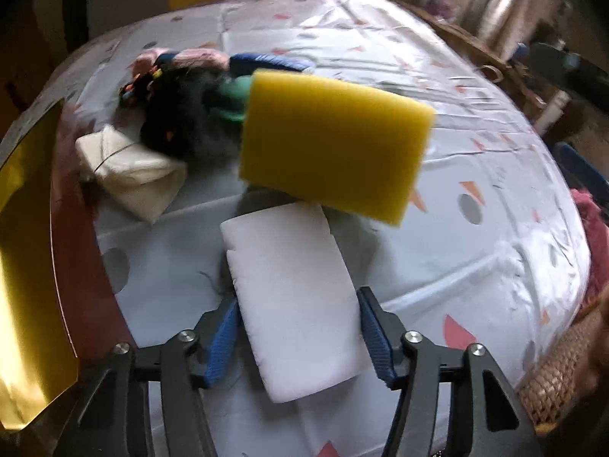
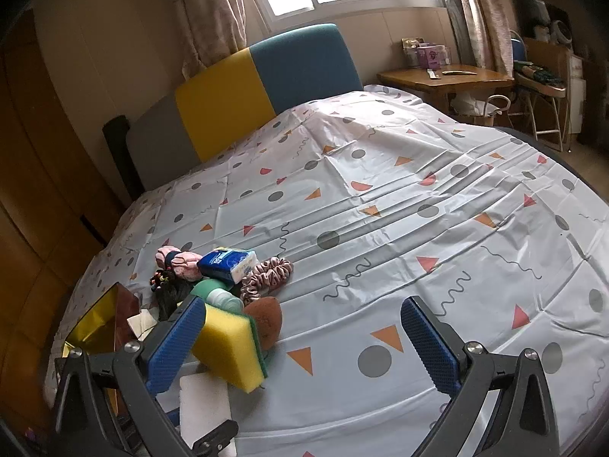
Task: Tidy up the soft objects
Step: 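Move the left gripper to the white foam block and close on it, then lift the white block toward the tray with the left gripper while the right gripper grasps the yellow sponge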
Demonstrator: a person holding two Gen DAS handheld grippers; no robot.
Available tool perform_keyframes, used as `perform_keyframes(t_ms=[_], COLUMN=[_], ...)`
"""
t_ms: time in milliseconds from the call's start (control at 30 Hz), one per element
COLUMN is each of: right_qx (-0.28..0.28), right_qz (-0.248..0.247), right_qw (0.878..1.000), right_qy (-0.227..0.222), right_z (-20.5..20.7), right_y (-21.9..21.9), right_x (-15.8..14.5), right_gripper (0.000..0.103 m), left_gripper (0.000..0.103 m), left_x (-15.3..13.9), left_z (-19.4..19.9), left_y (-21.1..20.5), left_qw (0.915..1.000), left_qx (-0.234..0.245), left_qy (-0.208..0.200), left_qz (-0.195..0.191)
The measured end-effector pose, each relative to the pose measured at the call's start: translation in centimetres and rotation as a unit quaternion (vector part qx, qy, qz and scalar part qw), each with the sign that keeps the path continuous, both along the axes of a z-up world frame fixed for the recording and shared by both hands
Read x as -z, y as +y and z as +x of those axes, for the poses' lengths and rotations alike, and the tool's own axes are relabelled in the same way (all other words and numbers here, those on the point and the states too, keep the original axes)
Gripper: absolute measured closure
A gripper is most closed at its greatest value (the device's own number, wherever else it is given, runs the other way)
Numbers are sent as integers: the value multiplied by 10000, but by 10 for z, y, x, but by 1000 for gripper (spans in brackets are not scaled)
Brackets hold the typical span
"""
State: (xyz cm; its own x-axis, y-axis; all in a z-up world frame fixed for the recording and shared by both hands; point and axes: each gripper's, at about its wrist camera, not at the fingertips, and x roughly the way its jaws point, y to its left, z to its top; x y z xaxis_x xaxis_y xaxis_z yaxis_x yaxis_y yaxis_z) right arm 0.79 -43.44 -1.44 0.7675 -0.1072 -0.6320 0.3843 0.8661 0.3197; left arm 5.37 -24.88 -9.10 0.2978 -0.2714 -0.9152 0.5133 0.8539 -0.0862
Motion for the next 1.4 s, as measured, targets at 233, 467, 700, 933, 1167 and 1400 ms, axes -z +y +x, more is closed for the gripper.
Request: perform_keyframes(t_ms=[233, 467, 700, 933, 1167, 1400], right_qx=[-1, -497, -2161, -3505, -3718, -3231], right_qz=[218, 255, -1260, -3065, -3900, -3230], right_qw=[9997, 9971, 9614, 8659, 8126, 8747], right_qy=[137, 515, 1144, 1831, 2223, 1619], right_z=[2, 14, 50, 76, 93, 94], right_y=[-5, 10, 71, 137, 163, 139], right_x=[6, 15, 6, 33, 76, 42], right_gripper=[0, 0, 0, 1, 34, 38], left_gripper=[44, 44, 45, 45, 45, 45], left_x=[3, 7, 3, 2, -9, -44], left_z=[-27, -34, -44, -51, -57, -70], left_y=[21, 42, 66, 86, 99, 114], left_qw=[9972, 9955, 9929, 9913, 9893, 9818], left_qx=[681, 816, 1054, 1134, 1182, 1228], left_qy=[-305, -472, -529, -583, -621, -698], left_qz=[-21, -124, -179, -330, -580, -1270])
